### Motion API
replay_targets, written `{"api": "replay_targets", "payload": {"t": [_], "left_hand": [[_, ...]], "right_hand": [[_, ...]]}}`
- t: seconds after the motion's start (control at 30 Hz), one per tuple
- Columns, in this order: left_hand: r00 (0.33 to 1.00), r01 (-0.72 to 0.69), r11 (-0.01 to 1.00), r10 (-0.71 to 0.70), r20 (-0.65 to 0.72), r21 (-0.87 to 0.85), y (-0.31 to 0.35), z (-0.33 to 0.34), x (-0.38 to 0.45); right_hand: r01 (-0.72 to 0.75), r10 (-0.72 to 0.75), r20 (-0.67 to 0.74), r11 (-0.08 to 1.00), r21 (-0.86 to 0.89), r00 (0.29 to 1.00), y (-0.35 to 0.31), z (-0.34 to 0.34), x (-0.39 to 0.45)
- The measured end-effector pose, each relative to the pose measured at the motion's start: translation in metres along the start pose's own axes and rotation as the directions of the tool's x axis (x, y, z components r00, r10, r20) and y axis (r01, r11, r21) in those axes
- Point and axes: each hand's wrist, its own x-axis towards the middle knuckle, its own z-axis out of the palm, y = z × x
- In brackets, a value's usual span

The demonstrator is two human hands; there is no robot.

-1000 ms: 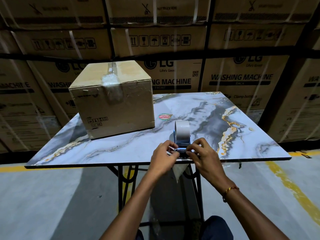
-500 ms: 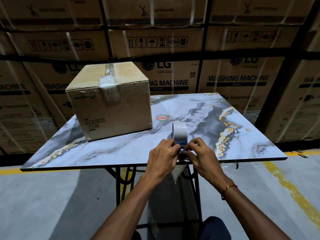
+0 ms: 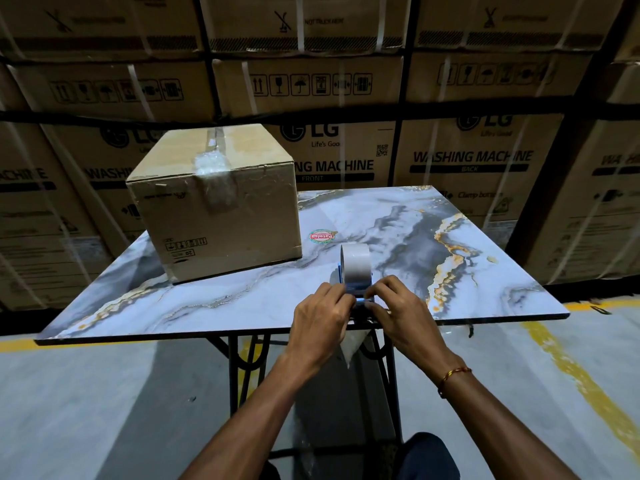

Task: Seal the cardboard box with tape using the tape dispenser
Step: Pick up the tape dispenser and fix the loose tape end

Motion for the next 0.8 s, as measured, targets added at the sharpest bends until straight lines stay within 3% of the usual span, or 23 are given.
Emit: {"api": "replay_targets", "payload": {"t": [0.47, 0.8], "left_hand": [[0.999, 0.021, 0.998, -0.024, -0.035, -0.065, -0.006, 0.005, -0.005], [0.999, -0.027, 0.998, 0.026, -0.019, -0.065, -0.014, 0.01, -0.014]], "right_hand": [[0.079, -0.078, 0.015, 0.995, -0.062, 0.997, 0.013, 0.002, 0.005], [0.07, -0.077, 0.077, 0.993, 0.09, 0.994, 0.019, -0.002, 0.001]]}}
